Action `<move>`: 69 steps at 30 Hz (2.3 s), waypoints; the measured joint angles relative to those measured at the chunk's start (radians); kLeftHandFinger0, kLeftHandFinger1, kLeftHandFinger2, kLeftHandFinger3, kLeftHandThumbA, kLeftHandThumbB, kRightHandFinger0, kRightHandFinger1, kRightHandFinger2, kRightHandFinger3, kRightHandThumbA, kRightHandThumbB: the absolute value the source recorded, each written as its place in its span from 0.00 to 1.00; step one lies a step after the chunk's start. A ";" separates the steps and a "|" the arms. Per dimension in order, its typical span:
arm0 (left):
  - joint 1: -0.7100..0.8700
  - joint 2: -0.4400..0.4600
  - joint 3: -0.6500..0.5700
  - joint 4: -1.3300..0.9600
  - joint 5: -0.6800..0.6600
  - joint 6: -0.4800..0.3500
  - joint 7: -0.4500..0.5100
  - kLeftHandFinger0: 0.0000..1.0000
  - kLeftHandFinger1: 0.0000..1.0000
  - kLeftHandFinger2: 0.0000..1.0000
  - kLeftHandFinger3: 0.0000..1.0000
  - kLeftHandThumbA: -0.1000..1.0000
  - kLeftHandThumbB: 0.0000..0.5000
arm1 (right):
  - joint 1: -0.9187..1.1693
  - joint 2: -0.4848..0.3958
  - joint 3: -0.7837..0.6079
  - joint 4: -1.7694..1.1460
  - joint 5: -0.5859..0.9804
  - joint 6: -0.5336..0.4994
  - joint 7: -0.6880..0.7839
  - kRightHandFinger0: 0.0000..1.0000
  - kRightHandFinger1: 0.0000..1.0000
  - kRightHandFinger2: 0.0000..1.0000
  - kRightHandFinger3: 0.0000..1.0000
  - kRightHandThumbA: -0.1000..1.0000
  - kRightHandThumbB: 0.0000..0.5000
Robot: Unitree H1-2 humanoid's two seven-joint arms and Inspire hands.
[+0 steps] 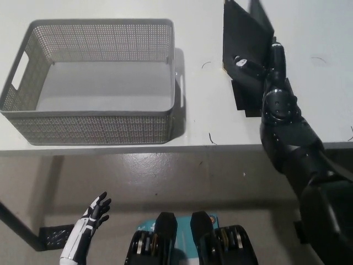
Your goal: A notebook is kept standing on the table on the right hand side and a container is kept on the left hand side and the robot uses its right hand to grab the notebook and places it in the container
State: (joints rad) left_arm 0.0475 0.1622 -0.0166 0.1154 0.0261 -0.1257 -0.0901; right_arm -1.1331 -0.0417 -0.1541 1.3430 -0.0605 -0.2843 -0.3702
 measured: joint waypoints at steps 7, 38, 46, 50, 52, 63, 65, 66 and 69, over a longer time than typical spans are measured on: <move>0.002 0.001 -0.001 -0.011 -0.002 0.000 -0.001 1.00 1.00 1.00 1.00 1.00 0.32 | -0.006 0.000 0.020 -0.025 -0.001 -0.010 -0.074 0.00 0.00 0.31 0.23 0.00 0.27; 0.012 0.001 -0.006 -0.003 0.012 -0.019 -0.012 1.00 1.00 1.00 1.00 1.00 0.28 | -0.055 0.180 0.116 -0.490 -0.030 0.027 -0.136 0.00 0.00 0.40 0.50 0.00 0.21; 0.012 0.001 -0.008 -0.002 0.010 -0.020 -0.018 1.00 1.00 1.00 1.00 1.00 0.32 | -0.126 0.257 0.175 -0.324 -0.055 0.035 -0.148 0.00 0.02 0.45 0.48 0.00 0.22; 0.011 0.001 -0.009 -0.002 0.012 -0.021 -0.020 1.00 1.00 1.00 1.00 1.00 0.33 | -0.138 0.284 0.207 -0.215 -0.070 0.029 -0.152 0.00 0.00 0.43 0.43 0.00 0.25; 0.010 0.001 -0.010 0.000 0.013 -0.021 -0.021 1.00 1.00 1.00 1.00 1.00 0.31 | -0.143 0.293 0.227 -0.158 -0.079 0.027 -0.158 0.00 0.00 0.43 0.40 0.00 0.24; 0.005 0.005 -0.020 0.002 0.019 -0.022 -0.023 1.00 1.00 1.00 1.00 1.00 0.47 | -0.155 0.276 0.382 0.025 -0.134 0.022 -0.075 1.00 1.00 1.00 1.00 0.74 0.98; 0.005 0.005 -0.021 0.002 0.019 -0.021 -0.023 1.00 1.00 1.00 1.00 1.00 0.48 | -0.155 0.263 0.397 0.026 -0.137 0.022 -0.034 1.00 1.00 1.00 1.00 0.89 1.00; 0.005 0.005 -0.021 0.002 0.019 -0.021 -0.023 1.00 1.00 1.00 1.00 1.00 0.48 | -0.155 0.254 0.411 0.025 -0.141 0.022 -0.013 1.00 1.00 1.00 1.00 0.93 1.00; 0.005 0.005 -0.021 0.002 0.019 -0.019 -0.023 1.00 1.00 1.00 1.00 1.00 0.47 | -0.157 0.231 0.442 0.025 -0.155 0.022 0.045 1.00 1.00 1.00 1.00 0.93 1.00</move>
State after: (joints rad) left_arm 0.0523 0.1675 -0.0378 0.1170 0.0452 -0.1447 -0.1129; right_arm -1.2902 0.1897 0.2883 1.3684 -0.2154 -0.2626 -0.3252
